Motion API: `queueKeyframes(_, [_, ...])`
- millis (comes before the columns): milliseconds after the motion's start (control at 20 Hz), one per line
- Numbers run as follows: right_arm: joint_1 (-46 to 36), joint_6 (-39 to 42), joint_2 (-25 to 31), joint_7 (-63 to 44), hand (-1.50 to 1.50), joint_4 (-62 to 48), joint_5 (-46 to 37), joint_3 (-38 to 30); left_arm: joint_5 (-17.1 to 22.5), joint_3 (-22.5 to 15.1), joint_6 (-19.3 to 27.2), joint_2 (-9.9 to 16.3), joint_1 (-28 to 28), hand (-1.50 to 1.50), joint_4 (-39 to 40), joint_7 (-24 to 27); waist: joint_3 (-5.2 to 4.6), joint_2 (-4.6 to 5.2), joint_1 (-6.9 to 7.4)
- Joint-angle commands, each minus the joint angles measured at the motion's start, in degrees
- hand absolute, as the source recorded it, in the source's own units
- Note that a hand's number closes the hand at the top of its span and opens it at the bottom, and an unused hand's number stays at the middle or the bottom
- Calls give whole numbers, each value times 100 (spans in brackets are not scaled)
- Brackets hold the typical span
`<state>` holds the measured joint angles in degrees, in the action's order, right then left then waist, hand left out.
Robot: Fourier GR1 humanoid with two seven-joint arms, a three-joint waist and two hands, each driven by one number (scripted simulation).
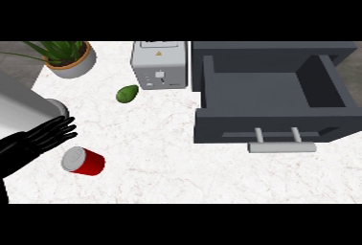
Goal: Pick up the can, place it into the drawer and close the drawer
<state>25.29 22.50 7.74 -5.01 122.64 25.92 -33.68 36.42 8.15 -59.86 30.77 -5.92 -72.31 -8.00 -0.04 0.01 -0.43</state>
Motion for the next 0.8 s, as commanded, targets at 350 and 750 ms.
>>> queueKeyframes(350, [-6, 401, -340, 86, -150, -15, -133, -232, -2437, 499, -266, -513, -715, -150, 1518, 1653, -1, 6, -20])
queueKeyframes(750, [-219, 531, 133, -210, -150, -198, 400, -570, -3906, 179, 161, -554, -761, -150, 2530, 3438, -11, 21, -56])
